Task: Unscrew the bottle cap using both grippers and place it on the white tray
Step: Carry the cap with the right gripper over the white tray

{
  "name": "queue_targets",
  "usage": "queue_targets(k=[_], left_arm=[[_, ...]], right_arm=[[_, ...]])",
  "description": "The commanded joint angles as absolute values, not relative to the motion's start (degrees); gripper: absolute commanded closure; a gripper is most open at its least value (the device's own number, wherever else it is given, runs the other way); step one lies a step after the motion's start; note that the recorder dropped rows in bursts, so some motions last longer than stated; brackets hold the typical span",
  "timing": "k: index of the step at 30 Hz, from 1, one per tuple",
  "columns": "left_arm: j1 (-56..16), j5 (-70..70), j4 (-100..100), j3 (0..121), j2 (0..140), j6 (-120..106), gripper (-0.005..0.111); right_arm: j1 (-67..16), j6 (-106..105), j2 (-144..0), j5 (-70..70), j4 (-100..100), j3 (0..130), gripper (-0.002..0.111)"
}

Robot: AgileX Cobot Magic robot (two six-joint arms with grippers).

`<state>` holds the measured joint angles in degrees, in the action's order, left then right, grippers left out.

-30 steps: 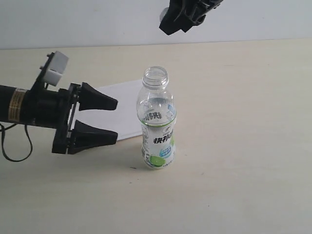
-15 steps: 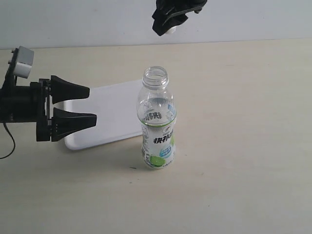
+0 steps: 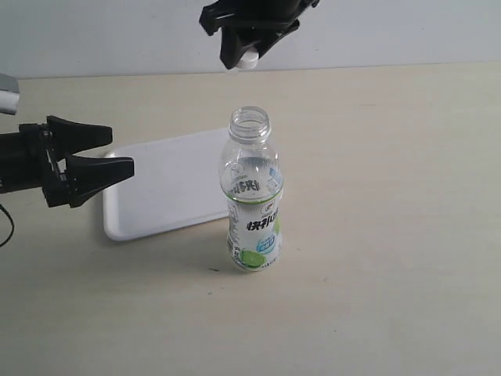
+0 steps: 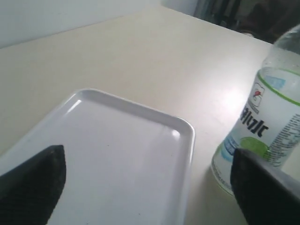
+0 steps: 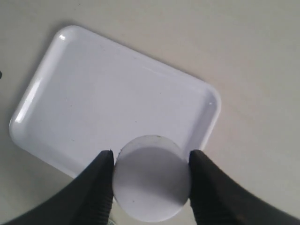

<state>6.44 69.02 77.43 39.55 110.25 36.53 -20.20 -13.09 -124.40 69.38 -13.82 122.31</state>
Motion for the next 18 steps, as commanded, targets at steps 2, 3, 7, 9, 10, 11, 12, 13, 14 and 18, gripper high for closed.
queue_targets(k=[2, 3, 7, 9, 10, 11, 12, 13, 14, 18], left_arm=[[8.0, 70.0, 72.1, 37.4, 109.6, 35.6, 0.016], [8.0, 70.0, 71.9, 37.4, 109.6, 35.6, 0.016], [8.0, 70.0, 71.8, 37.4, 109.6, 35.7, 0.016], [8.0, 70.0, 71.8, 37.4, 109.6, 35.8, 0.016], [8.0, 70.0, 71.8, 37.4, 109.6, 35.8, 0.016], [8.0, 70.0, 71.8, 37.4, 109.6, 35.9, 0.016], [8.0, 70.0, 71.7, 37.4, 109.6, 35.9, 0.016], [8.0, 70.0, 71.7, 37.4, 109.6, 35.9, 0.016], [8.0, 70.0, 71.7, 37.4, 109.6, 35.9, 0.016], [8.0, 70.0, 71.4, 37.4, 109.6, 35.9, 0.016]], right_arm=[[-23.6, -11.7, -127.4, 70.0, -13.5, 123.1, 0.108], [-24.1, -11.2, -127.8, 70.0, -13.4, 123.1, 0.108], [-25.4, -9.9, -129.3, 70.0, -12.0, 123.1, 0.108], [-26.3, -8.7, -130.2, 70.0, -9.8, 123.2, 0.108], [-26.7, -8.2, -130.8, 70.0, -8.7, 123.2, 0.108], [-26.9, -7.6, -131.0, 70.0, -8.1, 123.2, 0.108], [-27.3, -7.4, -131.4, 69.8, -7.5, 123.2, 0.108], [-27.3, -7.4, -131.7, 69.6, -7.3, 123.2, 0.108], [-27.3, -7.4, -132.0, 69.3, -7.7, 123.2, 0.108], [-27.7, -7.4, -133.2, 68.8, -8.4, 123.2, 0.108]])
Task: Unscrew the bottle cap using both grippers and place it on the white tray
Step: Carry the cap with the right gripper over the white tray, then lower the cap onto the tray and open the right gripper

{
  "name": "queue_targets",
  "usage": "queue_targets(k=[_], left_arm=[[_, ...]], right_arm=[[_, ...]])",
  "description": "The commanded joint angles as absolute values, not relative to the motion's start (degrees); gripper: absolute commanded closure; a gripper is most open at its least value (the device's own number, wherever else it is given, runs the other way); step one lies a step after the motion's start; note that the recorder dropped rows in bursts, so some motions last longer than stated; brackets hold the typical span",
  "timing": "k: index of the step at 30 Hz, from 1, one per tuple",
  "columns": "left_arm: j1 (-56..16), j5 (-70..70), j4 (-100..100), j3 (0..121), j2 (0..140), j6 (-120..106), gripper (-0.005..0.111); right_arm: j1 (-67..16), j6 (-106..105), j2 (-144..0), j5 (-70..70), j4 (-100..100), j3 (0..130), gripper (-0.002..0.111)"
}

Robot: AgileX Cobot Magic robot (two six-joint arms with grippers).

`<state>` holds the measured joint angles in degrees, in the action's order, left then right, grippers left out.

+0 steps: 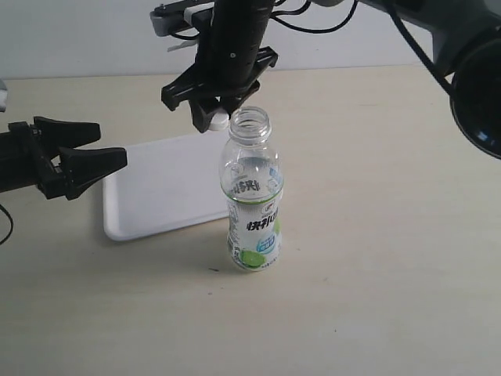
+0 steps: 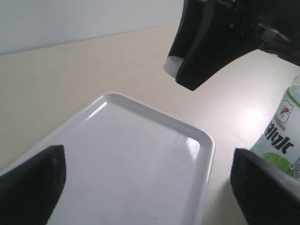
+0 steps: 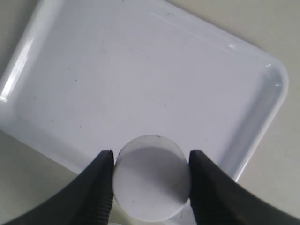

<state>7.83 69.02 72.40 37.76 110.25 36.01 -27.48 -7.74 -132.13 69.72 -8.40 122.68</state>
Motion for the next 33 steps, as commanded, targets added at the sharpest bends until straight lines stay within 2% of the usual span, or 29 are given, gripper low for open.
queue_targets(k=[1, 33], left_arm=[[8.0, 70.0, 71.4, 37.4, 109.6, 35.9, 0.016], [8.0, 70.0, 70.9, 37.4, 109.6, 36.1, 0.016]], right_arm=[[-27.8, -7.4, -133.6, 68.8, -9.1, 123.2, 0.108], [-28.0, -4.5, -142.9, 60.9, -9.8, 123.2, 0.108]])
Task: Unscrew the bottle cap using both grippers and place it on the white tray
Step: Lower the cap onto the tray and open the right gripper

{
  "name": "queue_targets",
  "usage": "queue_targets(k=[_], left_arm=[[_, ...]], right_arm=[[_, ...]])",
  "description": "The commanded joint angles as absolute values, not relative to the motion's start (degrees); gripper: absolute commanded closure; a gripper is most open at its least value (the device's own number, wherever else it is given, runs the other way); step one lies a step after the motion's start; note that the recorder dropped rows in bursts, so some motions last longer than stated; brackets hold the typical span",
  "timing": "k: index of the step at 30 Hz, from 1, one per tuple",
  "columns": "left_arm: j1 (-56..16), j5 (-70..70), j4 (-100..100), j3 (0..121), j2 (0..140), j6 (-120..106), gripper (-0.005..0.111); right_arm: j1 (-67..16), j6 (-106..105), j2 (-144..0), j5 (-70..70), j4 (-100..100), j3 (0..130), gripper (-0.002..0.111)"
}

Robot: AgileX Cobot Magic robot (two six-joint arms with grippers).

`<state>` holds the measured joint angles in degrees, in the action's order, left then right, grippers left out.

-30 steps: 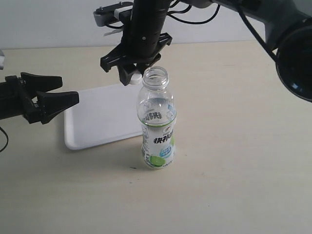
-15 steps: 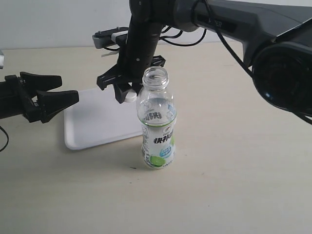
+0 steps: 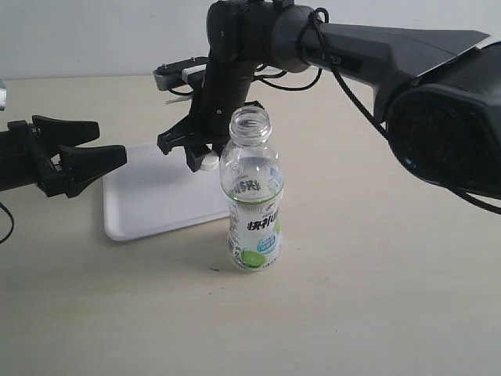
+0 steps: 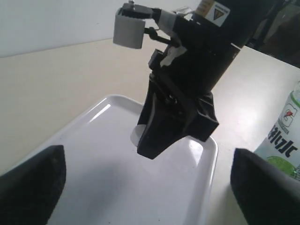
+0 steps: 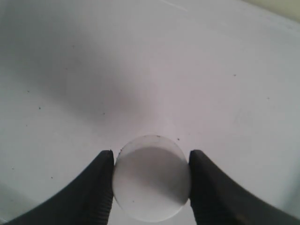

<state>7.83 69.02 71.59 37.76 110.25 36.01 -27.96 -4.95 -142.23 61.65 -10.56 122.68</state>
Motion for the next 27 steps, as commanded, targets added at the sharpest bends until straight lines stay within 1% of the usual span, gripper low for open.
queue_targets(k=[1, 8, 10, 13, 15, 18, 20, 21, 23, 27], left_arm=[[8.0, 70.0, 70.9, 37.4, 109.6, 36.2, 0.016], [8.0, 70.0, 70.9, 37.4, 109.6, 36.2, 0.016], [8.0, 70.0, 70.9, 37.4, 109.6, 36.2, 0.016], [8.0, 70.0, 70.9, 37.4, 109.6, 36.2, 0.016], [8.0, 70.0, 70.9, 37.4, 109.6, 36.3, 0.016], [8.0, 70.0, 70.9, 37.4, 109.6, 36.3, 0.016], [8.0, 70.0, 70.9, 37.4, 109.6, 36.3, 0.016], [8.0, 70.0, 70.9, 37.4, 109.6, 36.5, 0.016], [8.0, 70.0, 70.9, 37.4, 109.6, 36.5, 0.016], [8.0, 70.0, 69.1, 37.4, 109.6, 36.6, 0.016]], right_arm=[[-28.0, -4.5, -143.1, 60.7, -9.8, 123.2, 0.108], [-28.0, -4.5, -144.5, 59.4, -9.8, 123.2, 0.108], [-28.0, -4.5, -144.5, 59.4, -9.4, 123.2, 0.106], [-28.0, -4.5, -144.5, 59.8, -7.9, 123.2, 0.094], [-28.0, -4.3, -144.4, 60.0, -7.3, 123.2, 0.081], [-28.0, -4.3, -144.4, 59.8, -7.3, 123.2, 0.059], [-28.0, -4.3, -144.4, 59.5, -7.3, 123.2, 0.048], [-28.0, -4.3, -144.3, 59.1, -7.3, 123.2, 0.041], [-28.0, -4.2, -143.9, 58.5, -7.3, 123.2, 0.038], [-28.0, -0.6, -141.7, 58.2, -4.0, 123.2, 0.038]])
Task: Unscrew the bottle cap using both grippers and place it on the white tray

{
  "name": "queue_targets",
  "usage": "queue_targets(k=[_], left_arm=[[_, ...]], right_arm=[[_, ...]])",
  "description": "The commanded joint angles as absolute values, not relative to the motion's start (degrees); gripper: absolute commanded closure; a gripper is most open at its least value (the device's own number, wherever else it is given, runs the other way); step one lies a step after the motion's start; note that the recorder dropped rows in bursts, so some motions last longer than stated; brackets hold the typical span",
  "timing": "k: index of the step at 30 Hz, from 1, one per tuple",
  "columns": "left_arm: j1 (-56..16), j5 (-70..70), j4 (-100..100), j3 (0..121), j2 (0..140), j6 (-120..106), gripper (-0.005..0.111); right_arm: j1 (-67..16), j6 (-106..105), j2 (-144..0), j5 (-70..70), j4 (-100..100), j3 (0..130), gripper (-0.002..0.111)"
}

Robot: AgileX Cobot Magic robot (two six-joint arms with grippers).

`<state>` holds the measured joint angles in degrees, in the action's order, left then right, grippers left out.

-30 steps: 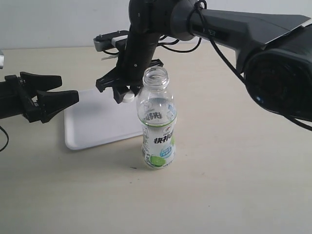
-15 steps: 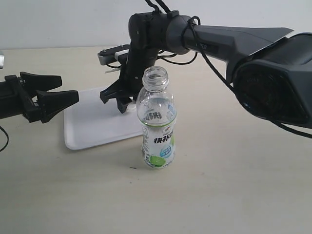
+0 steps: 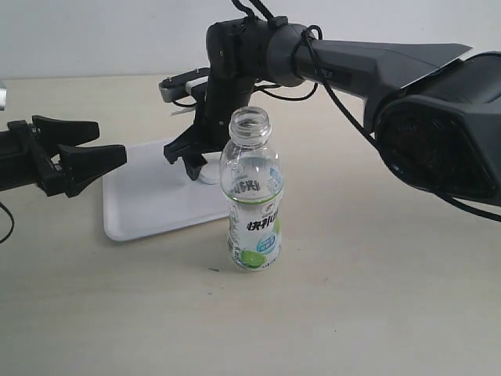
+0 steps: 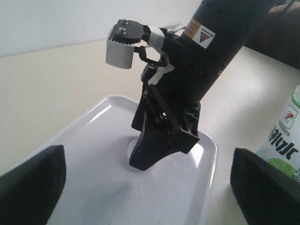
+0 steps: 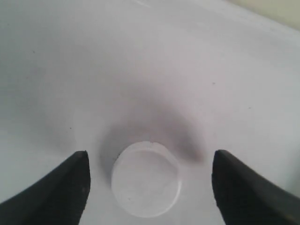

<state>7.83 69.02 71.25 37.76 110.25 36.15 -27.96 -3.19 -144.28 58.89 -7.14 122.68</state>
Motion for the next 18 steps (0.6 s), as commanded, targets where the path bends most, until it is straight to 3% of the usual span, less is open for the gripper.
queue_targets(k=[1, 8, 18], left_arm=[[8.0, 70.0, 68.7, 37.4, 109.6, 36.7, 0.016], [7.9, 70.0, 64.4, 37.4, 109.6, 41.1, 0.016], [7.9, 70.0, 63.5, 37.4, 109.6, 40.8, 0.018]], right_arm=[[-28.0, 0.0, -140.8, 58.4, -3.2, 123.2, 0.038], [-28.0, 1.8, -130.9, 60.1, -2.8, 123.2, 0.047], [-28.0, 3.2, -118.0, 70.0, 4.1, 123.2, 0.090]])
